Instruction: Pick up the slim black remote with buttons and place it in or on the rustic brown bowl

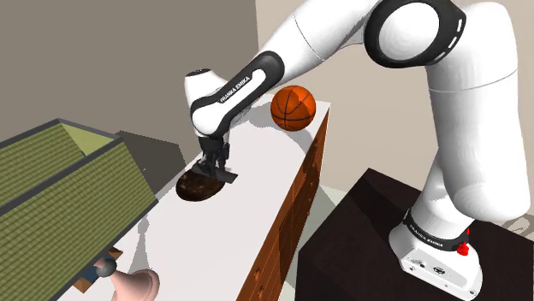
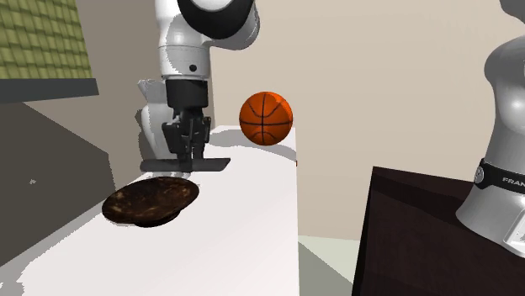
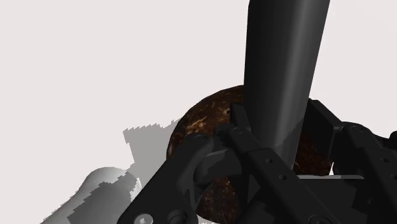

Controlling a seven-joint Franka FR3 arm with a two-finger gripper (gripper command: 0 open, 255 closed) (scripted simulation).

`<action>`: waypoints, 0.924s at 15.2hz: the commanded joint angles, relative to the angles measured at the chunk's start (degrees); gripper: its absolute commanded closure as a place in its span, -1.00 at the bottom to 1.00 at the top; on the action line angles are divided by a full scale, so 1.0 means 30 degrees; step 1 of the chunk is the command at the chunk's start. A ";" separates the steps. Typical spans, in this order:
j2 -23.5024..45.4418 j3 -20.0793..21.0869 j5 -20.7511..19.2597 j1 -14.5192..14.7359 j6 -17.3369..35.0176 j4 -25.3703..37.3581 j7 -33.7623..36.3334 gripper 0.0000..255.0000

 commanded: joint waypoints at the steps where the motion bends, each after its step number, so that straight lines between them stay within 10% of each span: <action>1: 0.1572 -0.0108 -0.0208 0.0130 -0.0838 0.2411 0.0065 1.00; 5: 0.4799 -0.0292 -0.0509 0.0442 -0.2923 0.7719 0.0141 1.00; 14: 0.5999 -0.0375 -0.0586 0.0497 -0.1357 0.7348 0.0079 1.00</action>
